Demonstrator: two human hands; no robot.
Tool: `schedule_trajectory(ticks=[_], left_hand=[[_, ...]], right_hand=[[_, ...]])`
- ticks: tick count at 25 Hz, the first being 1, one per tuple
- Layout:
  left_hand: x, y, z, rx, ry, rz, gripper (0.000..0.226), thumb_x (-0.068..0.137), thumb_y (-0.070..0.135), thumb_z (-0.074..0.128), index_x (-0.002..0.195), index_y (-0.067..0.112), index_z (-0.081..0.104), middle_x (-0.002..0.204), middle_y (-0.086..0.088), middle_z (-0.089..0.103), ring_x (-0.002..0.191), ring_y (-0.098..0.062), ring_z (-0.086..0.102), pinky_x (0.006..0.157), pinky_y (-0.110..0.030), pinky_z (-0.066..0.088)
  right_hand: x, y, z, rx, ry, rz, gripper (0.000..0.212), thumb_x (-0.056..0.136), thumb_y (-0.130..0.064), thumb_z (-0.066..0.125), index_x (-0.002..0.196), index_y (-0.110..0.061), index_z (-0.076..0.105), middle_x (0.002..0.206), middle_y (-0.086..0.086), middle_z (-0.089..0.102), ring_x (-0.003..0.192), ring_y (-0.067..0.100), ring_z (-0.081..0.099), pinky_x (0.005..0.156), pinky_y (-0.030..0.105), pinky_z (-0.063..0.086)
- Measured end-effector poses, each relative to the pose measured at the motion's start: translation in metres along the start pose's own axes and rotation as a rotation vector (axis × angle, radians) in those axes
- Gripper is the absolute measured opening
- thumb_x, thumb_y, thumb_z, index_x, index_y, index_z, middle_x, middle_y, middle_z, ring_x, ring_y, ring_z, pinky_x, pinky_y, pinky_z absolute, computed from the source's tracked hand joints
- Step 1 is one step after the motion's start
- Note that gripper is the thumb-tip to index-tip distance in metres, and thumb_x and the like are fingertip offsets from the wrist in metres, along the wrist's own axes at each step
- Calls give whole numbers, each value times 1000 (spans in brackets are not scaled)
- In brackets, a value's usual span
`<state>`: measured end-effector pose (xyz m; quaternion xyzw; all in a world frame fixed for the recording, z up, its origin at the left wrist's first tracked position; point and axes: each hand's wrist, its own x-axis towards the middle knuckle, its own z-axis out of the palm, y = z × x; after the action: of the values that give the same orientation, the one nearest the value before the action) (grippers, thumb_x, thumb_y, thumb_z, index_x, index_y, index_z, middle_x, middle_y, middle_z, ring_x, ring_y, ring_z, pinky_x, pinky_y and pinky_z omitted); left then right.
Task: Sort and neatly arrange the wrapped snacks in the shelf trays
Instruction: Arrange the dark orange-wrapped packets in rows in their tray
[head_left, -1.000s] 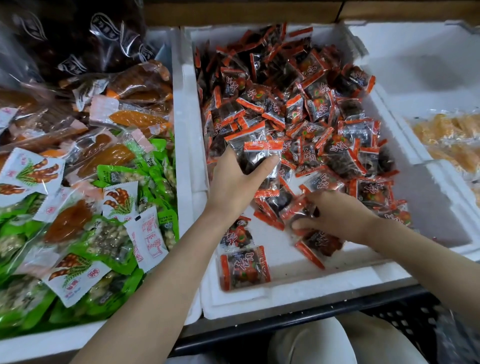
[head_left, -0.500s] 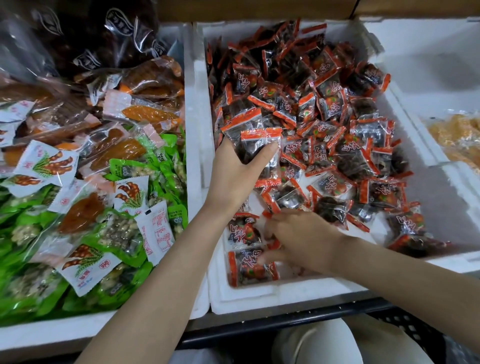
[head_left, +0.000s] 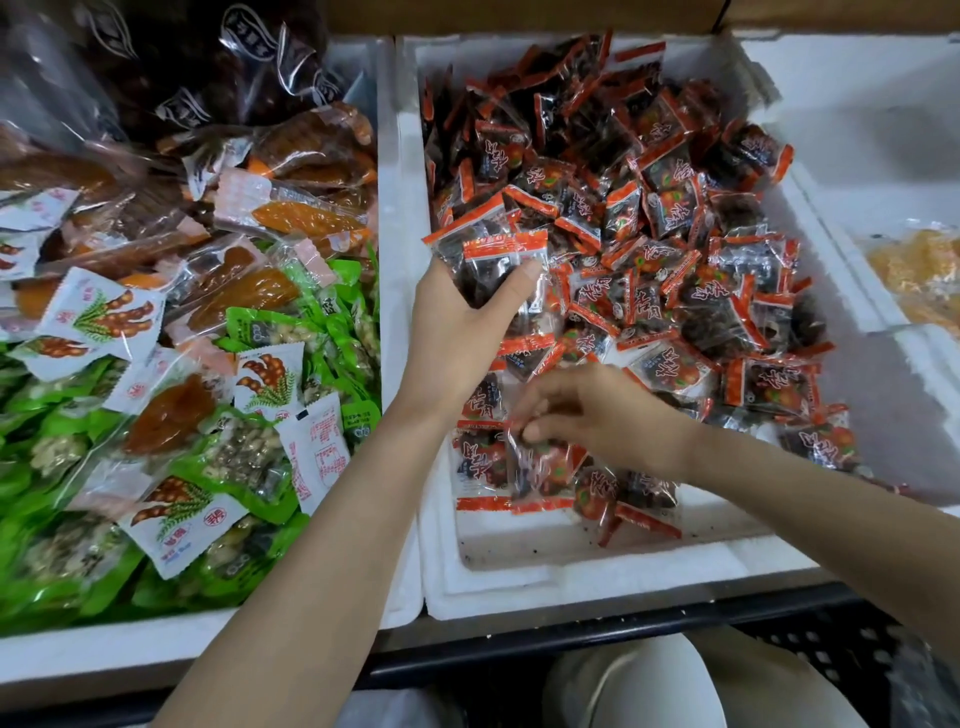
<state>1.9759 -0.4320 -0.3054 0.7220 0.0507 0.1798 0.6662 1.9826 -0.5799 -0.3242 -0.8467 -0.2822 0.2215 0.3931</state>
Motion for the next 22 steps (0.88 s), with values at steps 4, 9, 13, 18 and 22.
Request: schedule_trajectory(ticks=[4,9,13,18,22], left_hand=[[0,2,-5,-24,13,-17,22,88,20,66,105,7,63,97,-13,69,89,-21,66,82,-35,55],[-1,3,-4,-14,12,-33,23,88,22,66,104,5,63,97,-16,68,88,-24,66,80,-35,54],[1,1,-2,-6,-4,-32,26,88,23,67,104,4,62,98,-17,68,89,-25,66,84,-44,55],[0,-2,-1,-12,6,-14,21,87,21,67,103,8,63,99,-16,68,90,-23,67,85,-45,54],[0,-2,2,23,-8,-27,25,86,26,68,107,12,64,98,-2,71,91,-12,67,88,-41,54]], right_hand=[[8,1,37,-215,-197,-35,12,84,-15,68,96,-16,67,88,-9,65,82,6,62,77,24,50],[11,1,36,-598,50,-74,51,82,-40,65,124,-19,46,124,0,47,108,18,52,91,32,46],[11,9,37,-346,-12,65,49,84,-26,68,127,-17,45,123,2,53,97,15,57,91,32,48],[5,24,6,-622,209,-20,47,85,-39,62,126,-22,46,122,-2,51,114,17,46,97,33,43],[9,37,-15,-826,154,137,66,83,-46,62,137,-24,33,136,4,37,125,26,36,100,39,42]])
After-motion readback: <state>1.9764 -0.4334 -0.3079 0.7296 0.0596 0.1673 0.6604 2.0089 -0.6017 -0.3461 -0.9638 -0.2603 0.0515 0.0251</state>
